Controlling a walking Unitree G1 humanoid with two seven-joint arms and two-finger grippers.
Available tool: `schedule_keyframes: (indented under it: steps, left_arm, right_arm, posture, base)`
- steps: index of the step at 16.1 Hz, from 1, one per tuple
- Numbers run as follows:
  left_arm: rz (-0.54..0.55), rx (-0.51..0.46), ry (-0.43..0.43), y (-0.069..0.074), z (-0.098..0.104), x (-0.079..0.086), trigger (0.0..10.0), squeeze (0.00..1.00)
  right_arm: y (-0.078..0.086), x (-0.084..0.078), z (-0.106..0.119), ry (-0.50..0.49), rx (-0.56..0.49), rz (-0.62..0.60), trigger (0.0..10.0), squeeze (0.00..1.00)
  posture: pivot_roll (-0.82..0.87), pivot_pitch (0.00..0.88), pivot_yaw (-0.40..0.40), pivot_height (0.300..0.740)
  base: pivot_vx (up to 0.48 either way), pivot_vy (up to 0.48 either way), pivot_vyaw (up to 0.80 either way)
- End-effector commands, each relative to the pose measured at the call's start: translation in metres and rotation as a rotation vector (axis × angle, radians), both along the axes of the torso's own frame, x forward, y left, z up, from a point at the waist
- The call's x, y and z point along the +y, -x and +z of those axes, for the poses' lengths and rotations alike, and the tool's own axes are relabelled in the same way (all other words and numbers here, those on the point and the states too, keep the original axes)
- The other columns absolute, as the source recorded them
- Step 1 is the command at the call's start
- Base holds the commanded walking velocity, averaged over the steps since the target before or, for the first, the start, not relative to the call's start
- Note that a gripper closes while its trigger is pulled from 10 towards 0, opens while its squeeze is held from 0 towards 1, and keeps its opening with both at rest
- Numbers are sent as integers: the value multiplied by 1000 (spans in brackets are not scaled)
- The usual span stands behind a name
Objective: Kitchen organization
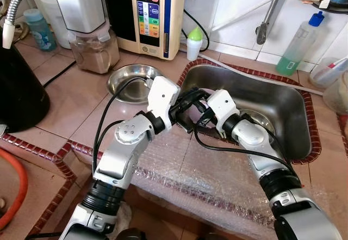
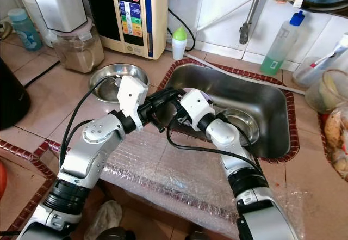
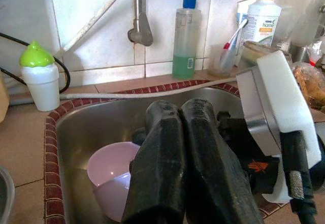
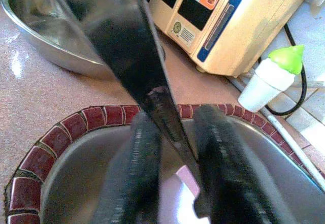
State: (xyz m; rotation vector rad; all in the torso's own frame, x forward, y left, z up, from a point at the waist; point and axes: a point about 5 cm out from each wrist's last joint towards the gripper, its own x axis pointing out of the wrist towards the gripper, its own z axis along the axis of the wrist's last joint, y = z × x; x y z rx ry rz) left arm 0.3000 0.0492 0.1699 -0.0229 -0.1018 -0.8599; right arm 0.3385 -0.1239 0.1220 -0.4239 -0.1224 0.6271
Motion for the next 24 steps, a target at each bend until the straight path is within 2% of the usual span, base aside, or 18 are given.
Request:
schedule_keyframes:
  steps: [1, 8, 9, 10, 11, 12, 13, 15, 16, 17, 19, 20, 21, 22, 23, 24]
  left_arm:
    - [-18, -33, -12, -2, 6, -2, 0, 0]
    - [7, -40, -11, -7, 8, -4, 0, 0]
    - [9, -42, -9, -8, 9, -6, 1216, 0]
    - [14, -48, -5, -8, 10, -7, 3412, 0]
    - [19, -50, 3, -8, 11, -8, 6118, 0]
    - [24, -39, 12, -7, 11, -8, 9451, 0]
    - [11, -11, 17, -6, 9, -9, 10000, 1000]
    - [2, -25, 14, -4, 11, -10, 10000, 1000]
    - [18, -81, -55, -5, 12, -9, 10000, 1000]
    - [24, -94, -68, -5, 13, -8, 10000, 1000]
    - [111, -132, -41, -1, 26, -1, 10000, 1000]
    - [124, -132, -37, 8, 24, 4, 10000, 1000]
    - [122, -133, -61, 14, 17, 7, 10000, 1000]
    - [102, -88, -137, 22, -6, 15, 10000, 1000]
    - [76, -71, -190, 26, -18, 19, 10000, 1000]
    - [72, -35, -188, 28, -24, 22, 10000, 1000]
  right_arm:
    - [-5, 0, 8, -16, -25, -9, 0, 0]
    - [-7, -5, 9, -33, -23, -24, 0, 0]
    - [-7, -4, 9, -34, -23, -22, 0, 0]
    - [-6, -4, 8, -31, -20, -16, 0, 0]
    - [-6, -4, 7, -28, -18, -13, 0, 0]
    - [-6, -4, 7, -27, -18, -14, 0, 0]
    - [-7, -4, 7, -25, -19, -17, 0, 0]
    - [-7, -5, 5, -51, 1, -35, 0, 0]
    - [-8, -7, 2, -38, -3, -61, 0, 0]
    - [-8, -8, 1, -35, -4, -70, 0, 0]
    - [-10, -14, -3, -22, 12, -128, 0, 0]
    - [-12, -19, -7, -13, 31, -169, 0, 0]
    - [-13, -22, -10, -16, 52, -197, 0, 0]
    - [-15, -29, -15, -25, 81, -261, 0, 0]
    - [-16, -33, -17, -32, 101, -292, 0, 0]
    - [-16, -36, -19, -34, 118, -316, 0, 0]
  posture:
    - [-28, 0, 24, 740]
    - [-31, 0, 0, 740]
    - [-36, 0, -6, 740]
    - [-39, 0, -11, 740]
    - [-40, 0, -13, 740]
    - [-44, 0, -12, 740]
    - [-42, 0, -5, 740]
    - [-36, 0, -1, 740]
    - [-36, 0, 10, 740]
    - [-36, 0, 12, 740]
    - [-35, 0, 23, 740]
    - [-32, 0, 23, 740]
    - [-28, 0, 21, 740]
    - [-13, 0, 11, 740]
    - [-13, 0, 11, 740]
    - [-13, 0, 11, 740]
  base:
    - [0, 0, 0]
    - [0, 0, 0]
    - [0, 0, 0]
    - [0, 0, 0]
    - [0, 0, 0]
    - [0, 0, 0]
    - [0, 0, 0]
    - [0, 0, 0]
    - [0, 0, 0]
    - [0, 0, 0]
    - [0, 0, 0]
    - [0, 0, 0]
    - [0, 0, 0]
    - [0, 0, 0]
    - [0, 0, 0]
    - [0, 0, 0]
